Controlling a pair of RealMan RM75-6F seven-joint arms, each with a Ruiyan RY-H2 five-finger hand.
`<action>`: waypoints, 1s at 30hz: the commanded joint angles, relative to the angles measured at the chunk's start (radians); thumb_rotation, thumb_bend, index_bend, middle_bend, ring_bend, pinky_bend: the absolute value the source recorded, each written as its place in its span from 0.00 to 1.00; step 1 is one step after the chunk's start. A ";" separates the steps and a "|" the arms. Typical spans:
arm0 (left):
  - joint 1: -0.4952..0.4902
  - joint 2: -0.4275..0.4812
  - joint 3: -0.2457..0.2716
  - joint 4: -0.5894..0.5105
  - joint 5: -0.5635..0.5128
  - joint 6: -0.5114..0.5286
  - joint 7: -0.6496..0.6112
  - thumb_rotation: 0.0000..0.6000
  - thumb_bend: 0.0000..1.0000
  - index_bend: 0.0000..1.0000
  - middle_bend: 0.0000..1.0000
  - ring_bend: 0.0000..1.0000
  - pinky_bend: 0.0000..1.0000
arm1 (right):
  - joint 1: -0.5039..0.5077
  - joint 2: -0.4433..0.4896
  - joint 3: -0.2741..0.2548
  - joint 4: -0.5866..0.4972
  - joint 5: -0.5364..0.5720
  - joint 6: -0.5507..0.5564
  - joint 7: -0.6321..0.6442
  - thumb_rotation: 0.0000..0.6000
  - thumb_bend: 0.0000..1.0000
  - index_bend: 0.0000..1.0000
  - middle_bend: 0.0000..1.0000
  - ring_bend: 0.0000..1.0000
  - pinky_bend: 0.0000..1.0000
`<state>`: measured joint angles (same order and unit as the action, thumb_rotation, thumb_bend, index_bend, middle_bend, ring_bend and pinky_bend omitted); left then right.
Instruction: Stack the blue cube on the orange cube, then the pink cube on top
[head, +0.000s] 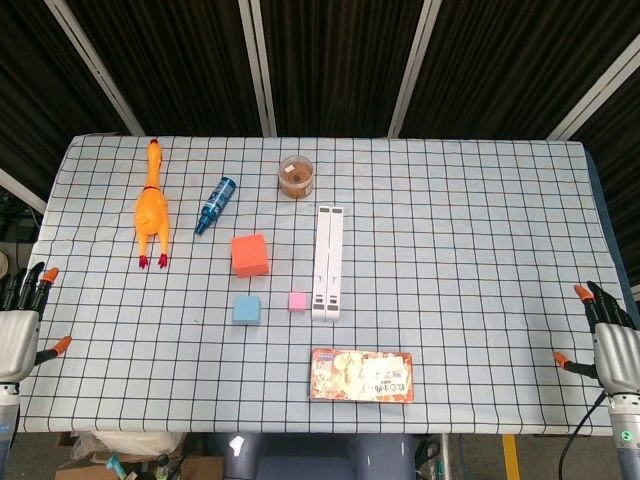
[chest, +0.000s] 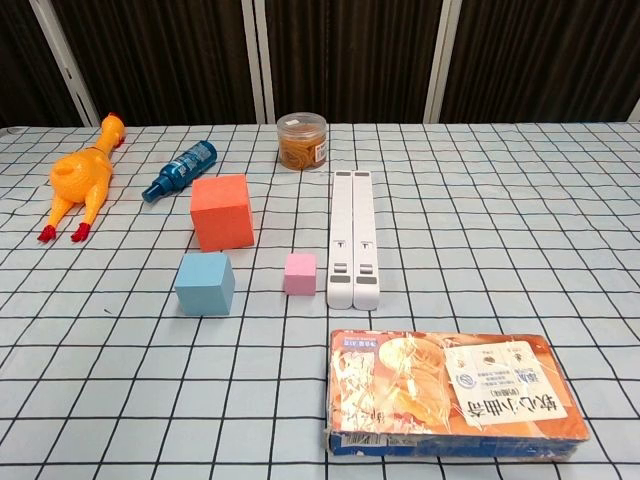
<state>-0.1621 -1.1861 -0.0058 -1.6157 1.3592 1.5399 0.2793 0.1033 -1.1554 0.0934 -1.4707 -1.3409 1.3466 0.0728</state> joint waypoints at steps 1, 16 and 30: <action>0.003 0.003 -0.006 -0.003 -0.001 -0.002 -0.004 1.00 0.08 0.00 0.00 0.00 0.00 | 0.001 -0.002 0.001 0.002 0.008 -0.007 -0.007 1.00 0.04 0.09 0.05 0.09 0.20; 0.011 0.016 -0.028 -0.026 -0.005 -0.032 -0.021 1.00 0.08 0.00 0.00 0.00 0.00 | -0.004 -0.001 0.001 -0.007 0.034 -0.027 -0.021 1.00 0.04 0.09 0.05 0.09 0.20; -0.008 0.028 -0.039 -0.063 -0.015 -0.099 0.001 1.00 0.08 0.00 0.00 0.00 0.00 | -0.003 0.015 -0.010 -0.048 0.013 -0.030 -0.036 1.00 0.04 0.09 0.05 0.09 0.20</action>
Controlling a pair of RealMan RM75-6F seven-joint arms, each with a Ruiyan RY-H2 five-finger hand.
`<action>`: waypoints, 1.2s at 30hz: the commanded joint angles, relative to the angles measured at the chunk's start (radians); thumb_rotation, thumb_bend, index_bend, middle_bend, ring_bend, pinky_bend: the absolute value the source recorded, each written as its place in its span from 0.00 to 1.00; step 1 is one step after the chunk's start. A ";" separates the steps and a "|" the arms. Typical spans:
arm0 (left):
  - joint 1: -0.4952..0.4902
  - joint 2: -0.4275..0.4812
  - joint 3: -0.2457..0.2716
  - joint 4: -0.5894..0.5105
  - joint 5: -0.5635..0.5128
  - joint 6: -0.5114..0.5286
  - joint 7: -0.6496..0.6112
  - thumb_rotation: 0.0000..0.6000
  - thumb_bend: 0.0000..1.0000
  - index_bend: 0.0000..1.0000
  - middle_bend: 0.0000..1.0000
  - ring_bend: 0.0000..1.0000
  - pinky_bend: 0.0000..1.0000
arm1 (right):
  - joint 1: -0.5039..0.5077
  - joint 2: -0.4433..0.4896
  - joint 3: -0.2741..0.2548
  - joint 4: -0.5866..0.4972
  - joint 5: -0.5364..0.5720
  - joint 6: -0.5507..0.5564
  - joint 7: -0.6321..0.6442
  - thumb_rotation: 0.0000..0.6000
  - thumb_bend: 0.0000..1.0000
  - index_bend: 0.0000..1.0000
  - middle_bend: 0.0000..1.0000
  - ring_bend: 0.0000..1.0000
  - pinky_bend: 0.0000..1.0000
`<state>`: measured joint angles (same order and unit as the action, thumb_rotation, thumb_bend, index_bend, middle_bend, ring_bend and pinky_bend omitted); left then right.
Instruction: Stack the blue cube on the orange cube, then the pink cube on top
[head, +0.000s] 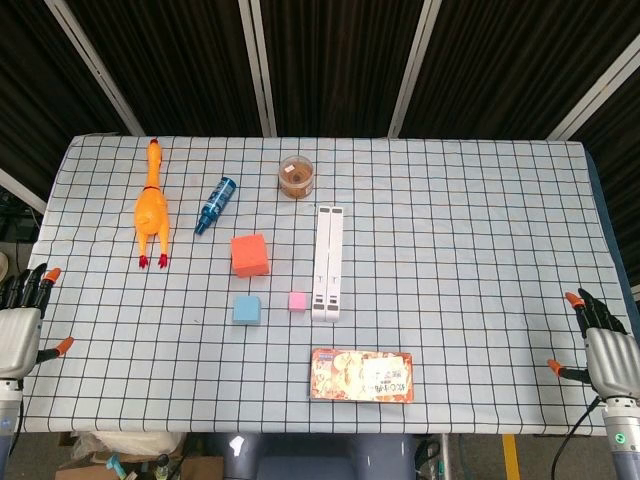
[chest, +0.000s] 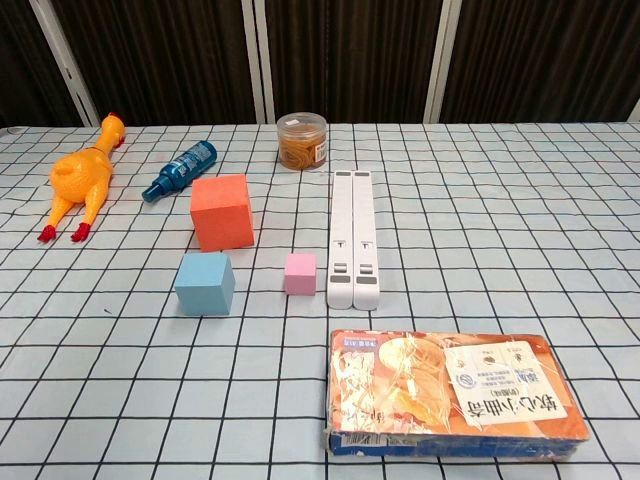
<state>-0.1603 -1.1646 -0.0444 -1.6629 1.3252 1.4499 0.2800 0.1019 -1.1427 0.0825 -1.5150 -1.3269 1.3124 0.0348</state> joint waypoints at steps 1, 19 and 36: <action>-0.015 0.009 -0.002 -0.024 0.028 -0.014 -0.003 1.00 0.08 0.00 0.00 0.00 0.00 | -0.003 0.004 0.000 -0.005 -0.002 0.005 0.003 1.00 0.04 0.09 0.05 0.09 0.20; -0.321 0.139 -0.163 -0.371 -0.227 -0.373 0.172 1.00 0.04 0.28 0.92 0.72 0.69 | 0.007 0.033 -0.012 -0.024 0.003 -0.048 0.037 1.00 0.04 0.09 0.05 0.10 0.20; -0.533 -0.118 -0.140 -0.428 -0.556 -0.184 0.693 1.00 0.03 0.28 0.97 0.78 0.77 | 0.016 0.038 -0.017 -0.013 0.000 -0.076 0.076 1.00 0.04 0.09 0.05 0.10 0.21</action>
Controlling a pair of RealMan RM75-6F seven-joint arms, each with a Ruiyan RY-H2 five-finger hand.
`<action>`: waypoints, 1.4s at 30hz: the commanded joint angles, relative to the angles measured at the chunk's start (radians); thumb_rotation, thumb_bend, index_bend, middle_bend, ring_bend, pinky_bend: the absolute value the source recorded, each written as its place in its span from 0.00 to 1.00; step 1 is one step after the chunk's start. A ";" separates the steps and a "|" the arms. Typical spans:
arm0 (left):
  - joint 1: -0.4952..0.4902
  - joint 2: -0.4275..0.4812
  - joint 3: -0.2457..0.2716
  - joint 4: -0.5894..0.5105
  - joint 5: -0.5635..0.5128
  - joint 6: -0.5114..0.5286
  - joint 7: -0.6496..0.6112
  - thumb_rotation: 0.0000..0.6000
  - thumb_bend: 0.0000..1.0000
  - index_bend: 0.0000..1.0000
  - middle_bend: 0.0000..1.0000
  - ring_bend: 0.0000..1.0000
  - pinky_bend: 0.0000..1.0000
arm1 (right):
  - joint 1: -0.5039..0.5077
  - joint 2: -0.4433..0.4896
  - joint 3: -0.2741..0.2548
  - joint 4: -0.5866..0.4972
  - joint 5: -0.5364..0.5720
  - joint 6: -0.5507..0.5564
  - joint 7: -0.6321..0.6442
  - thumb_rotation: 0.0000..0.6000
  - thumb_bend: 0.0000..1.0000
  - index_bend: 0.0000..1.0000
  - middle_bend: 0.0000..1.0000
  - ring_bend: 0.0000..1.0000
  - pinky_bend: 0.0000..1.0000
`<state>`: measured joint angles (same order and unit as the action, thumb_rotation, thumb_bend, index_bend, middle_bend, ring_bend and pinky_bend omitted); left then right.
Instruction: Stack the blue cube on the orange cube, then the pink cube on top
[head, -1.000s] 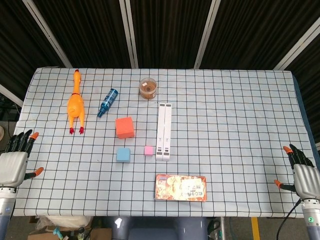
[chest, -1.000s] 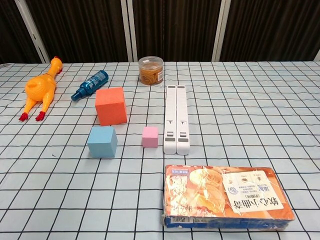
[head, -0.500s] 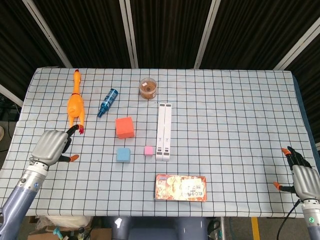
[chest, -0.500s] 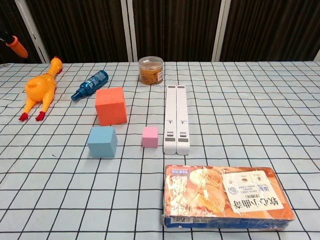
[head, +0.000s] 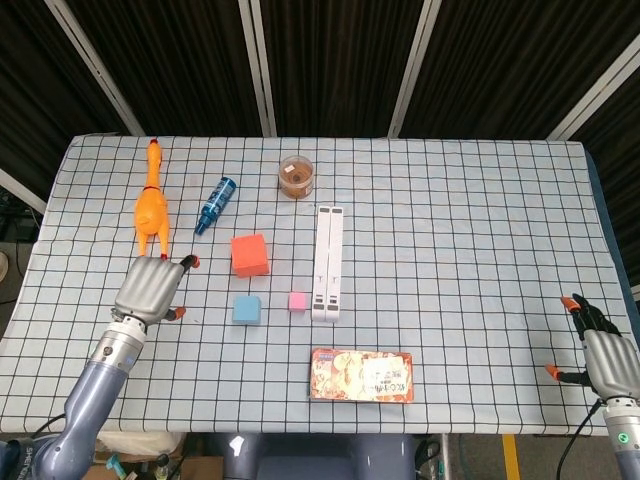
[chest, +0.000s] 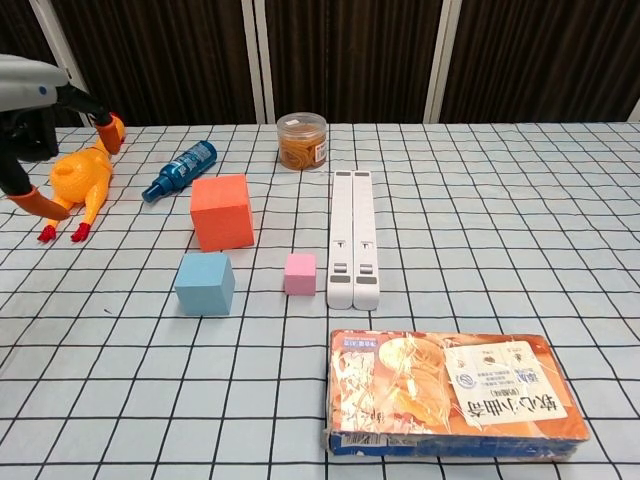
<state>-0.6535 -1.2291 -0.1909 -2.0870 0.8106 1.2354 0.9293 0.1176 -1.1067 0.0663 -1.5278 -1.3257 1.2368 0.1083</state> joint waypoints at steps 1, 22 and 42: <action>-0.048 -0.064 0.010 -0.002 -0.051 0.028 0.054 1.00 0.03 0.27 0.97 0.78 0.77 | 0.000 0.002 -0.001 0.000 -0.001 -0.001 0.004 1.00 0.04 0.09 0.05 0.10 0.21; -0.146 -0.312 0.051 0.191 -0.189 0.058 0.105 1.00 0.03 0.25 0.97 0.78 0.77 | -0.001 0.014 -0.003 0.014 -0.014 -0.007 0.070 1.00 0.04 0.09 0.05 0.10 0.21; -0.170 -0.423 0.061 0.298 -0.180 0.067 0.076 1.00 0.08 0.29 0.98 0.79 0.78 | 0.001 0.015 -0.003 0.027 -0.007 -0.017 0.084 1.00 0.04 0.09 0.05 0.10 0.21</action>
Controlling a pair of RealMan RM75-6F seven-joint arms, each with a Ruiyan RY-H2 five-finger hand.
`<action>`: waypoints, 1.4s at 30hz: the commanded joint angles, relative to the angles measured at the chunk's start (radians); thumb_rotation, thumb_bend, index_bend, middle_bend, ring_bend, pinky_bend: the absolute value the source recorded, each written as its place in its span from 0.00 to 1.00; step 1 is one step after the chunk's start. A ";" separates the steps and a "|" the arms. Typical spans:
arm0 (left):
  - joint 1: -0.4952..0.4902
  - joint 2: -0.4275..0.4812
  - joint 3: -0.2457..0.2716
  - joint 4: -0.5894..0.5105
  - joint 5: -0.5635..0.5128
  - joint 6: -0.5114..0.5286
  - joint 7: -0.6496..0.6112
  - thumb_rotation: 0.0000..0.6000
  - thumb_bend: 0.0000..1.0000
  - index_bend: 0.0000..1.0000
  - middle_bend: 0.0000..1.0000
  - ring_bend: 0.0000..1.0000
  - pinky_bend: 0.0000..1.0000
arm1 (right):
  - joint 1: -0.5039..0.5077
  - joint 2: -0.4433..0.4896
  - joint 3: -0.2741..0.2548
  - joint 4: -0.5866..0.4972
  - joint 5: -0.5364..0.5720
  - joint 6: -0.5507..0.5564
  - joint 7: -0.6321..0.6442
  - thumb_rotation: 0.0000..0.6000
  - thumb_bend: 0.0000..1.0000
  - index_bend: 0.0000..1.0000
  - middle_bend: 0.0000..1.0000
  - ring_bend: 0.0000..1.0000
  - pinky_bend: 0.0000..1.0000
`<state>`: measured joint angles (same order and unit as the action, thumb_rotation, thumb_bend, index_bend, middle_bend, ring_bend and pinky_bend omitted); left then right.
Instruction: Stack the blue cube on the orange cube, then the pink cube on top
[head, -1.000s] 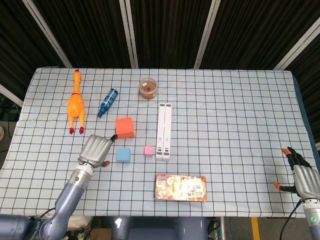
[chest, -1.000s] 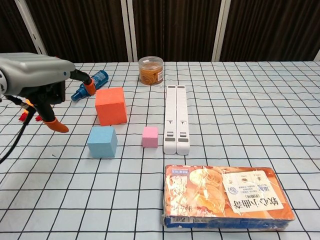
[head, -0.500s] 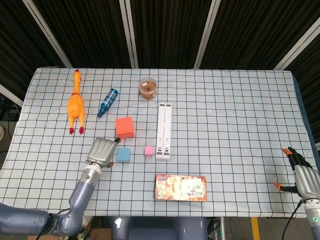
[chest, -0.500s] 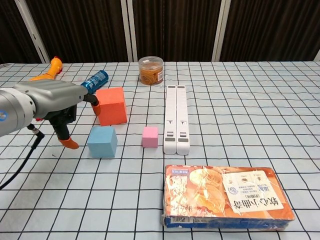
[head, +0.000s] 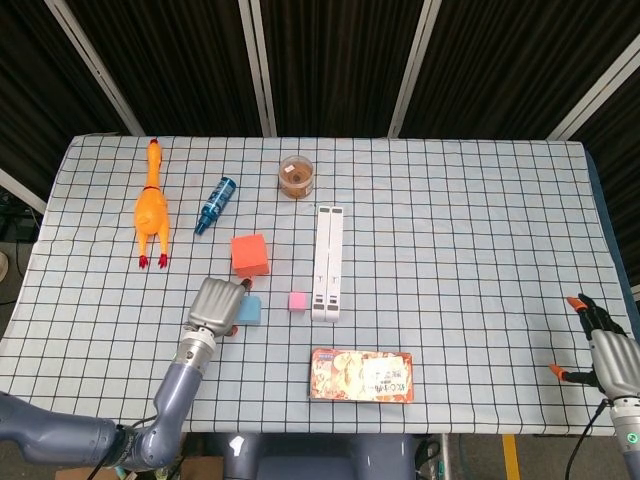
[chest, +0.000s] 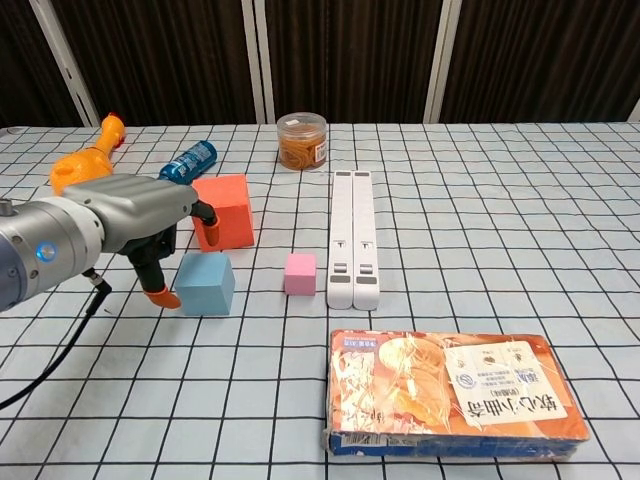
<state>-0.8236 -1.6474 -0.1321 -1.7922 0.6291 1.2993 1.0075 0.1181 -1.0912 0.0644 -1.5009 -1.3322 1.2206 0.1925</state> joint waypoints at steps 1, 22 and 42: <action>0.001 -0.008 0.004 0.005 0.003 0.007 -0.002 1.00 0.08 0.29 0.98 0.79 0.78 | 0.000 -0.001 -0.001 0.001 -0.001 -0.001 0.000 1.00 0.04 0.09 0.05 0.10 0.21; 0.023 -0.073 0.018 0.044 0.047 0.080 -0.008 1.00 0.12 0.31 0.98 0.79 0.80 | 0.006 -0.002 -0.007 0.002 0.000 -0.021 0.006 1.00 0.04 0.11 0.05 0.10 0.21; 0.089 -0.191 0.001 0.121 0.132 0.207 -0.026 1.00 0.17 0.35 0.99 0.82 0.83 | 0.019 -0.009 -0.013 0.008 -0.001 -0.047 0.009 1.00 0.04 0.11 0.05 0.10 0.21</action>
<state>-0.7368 -1.8364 -0.1298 -1.6733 0.7591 1.5039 0.9824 0.1370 -1.1007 0.0515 -1.4933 -1.3338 1.1730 0.2015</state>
